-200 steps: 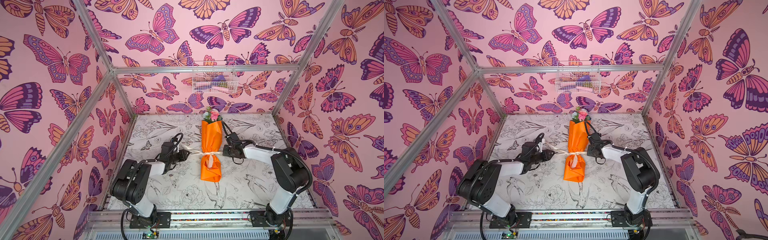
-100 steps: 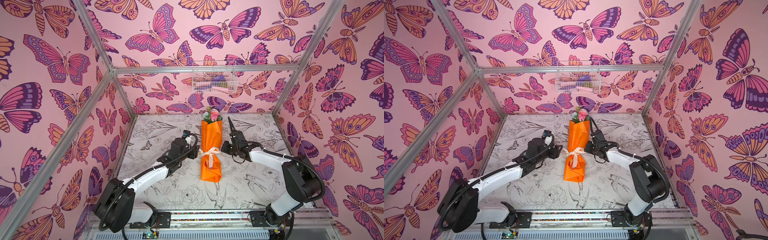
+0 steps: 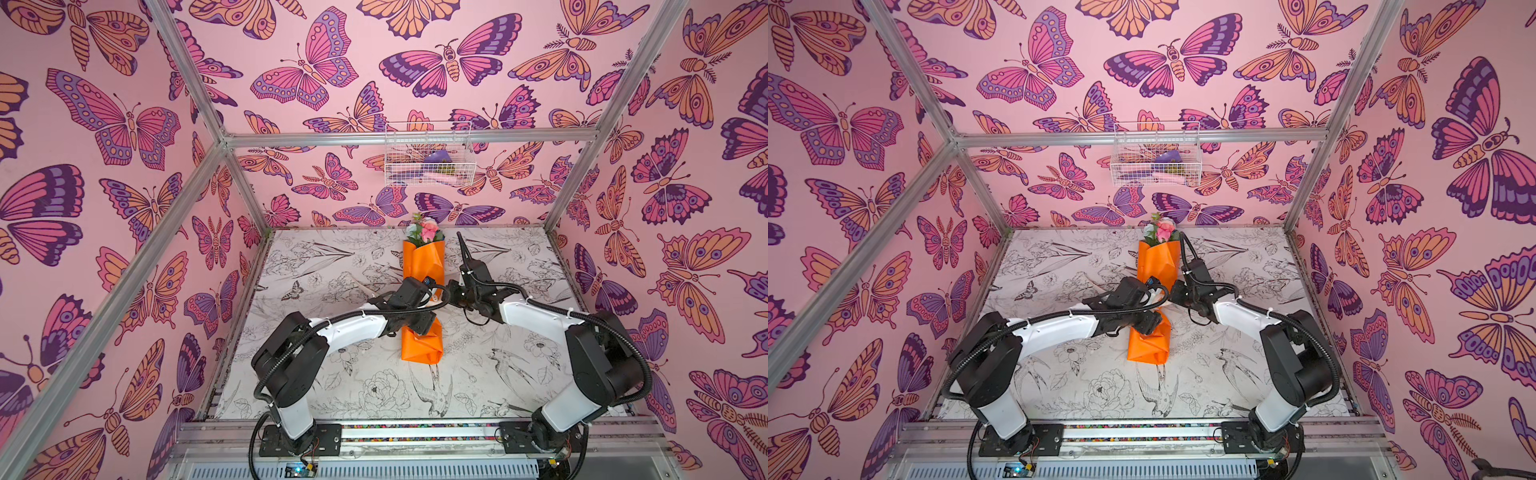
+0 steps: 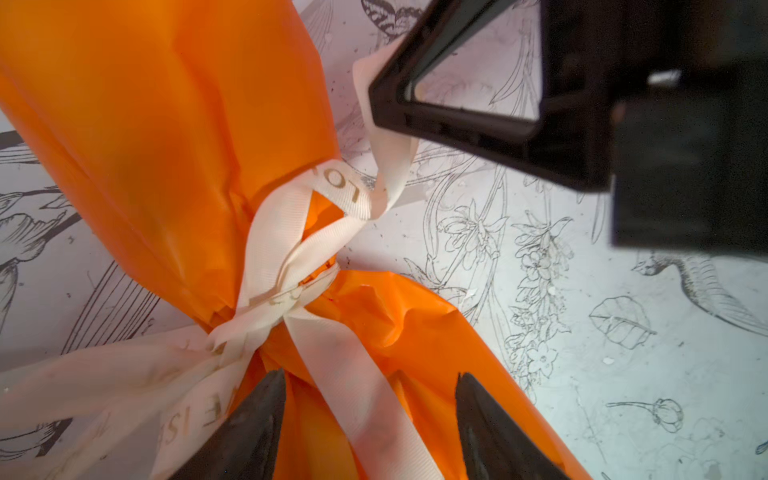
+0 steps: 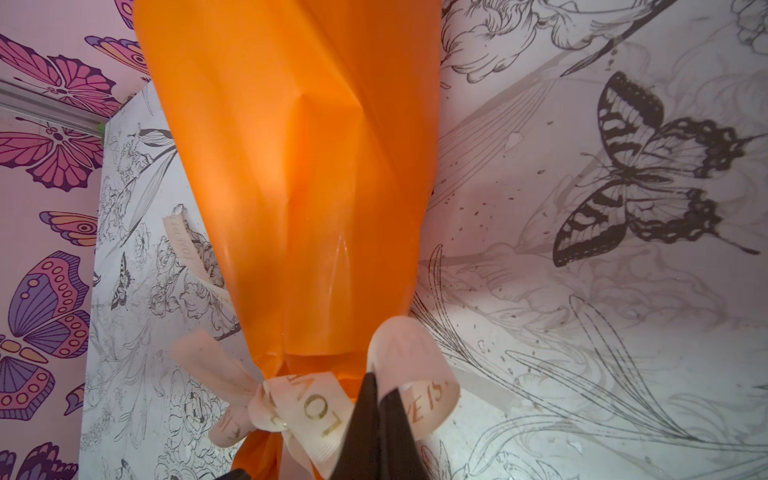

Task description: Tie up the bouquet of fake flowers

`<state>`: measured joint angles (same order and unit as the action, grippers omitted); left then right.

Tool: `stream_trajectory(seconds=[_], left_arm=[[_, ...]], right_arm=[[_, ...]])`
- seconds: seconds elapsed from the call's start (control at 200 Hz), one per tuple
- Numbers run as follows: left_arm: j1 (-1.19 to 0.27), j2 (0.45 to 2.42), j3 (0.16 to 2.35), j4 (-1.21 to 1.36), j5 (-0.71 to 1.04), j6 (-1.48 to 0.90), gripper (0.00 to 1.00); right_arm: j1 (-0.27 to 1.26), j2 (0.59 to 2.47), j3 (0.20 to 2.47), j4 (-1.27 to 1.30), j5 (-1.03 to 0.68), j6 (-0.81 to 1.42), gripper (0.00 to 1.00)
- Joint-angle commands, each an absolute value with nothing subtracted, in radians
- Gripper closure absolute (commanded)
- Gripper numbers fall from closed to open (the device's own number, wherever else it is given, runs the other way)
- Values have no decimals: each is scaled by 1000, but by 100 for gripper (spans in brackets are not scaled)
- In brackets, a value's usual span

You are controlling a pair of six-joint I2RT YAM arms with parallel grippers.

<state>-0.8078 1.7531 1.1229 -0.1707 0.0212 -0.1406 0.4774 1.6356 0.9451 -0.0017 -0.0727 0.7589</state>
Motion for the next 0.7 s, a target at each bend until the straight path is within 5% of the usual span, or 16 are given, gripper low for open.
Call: stream_trajectory(seconds=[0.0,0.2,0.33,0.486,0.576,0.691], left_arm=[[-815,1801,1153,-252,-38,-133,28],[-820,1861,1185,-277,-87,-125,27],[-821,1877,1191,-281,-101,-133,46],[-821,1847,1189,-280,-121,-137,53],[-821,1822,1183,-279,-142,-137,69],[-821,1793,1183,-279,-152,-141,70]], right_arm=[[476,1654,946,14,-81,767,100],[476,1659,946,16,-86,767,100],[476,1664,946,21,-90,770,100],[476,1675,947,25,-95,772,100],[476,1679,947,29,-95,773,100],[476,1686,947,35,-100,775,100]])
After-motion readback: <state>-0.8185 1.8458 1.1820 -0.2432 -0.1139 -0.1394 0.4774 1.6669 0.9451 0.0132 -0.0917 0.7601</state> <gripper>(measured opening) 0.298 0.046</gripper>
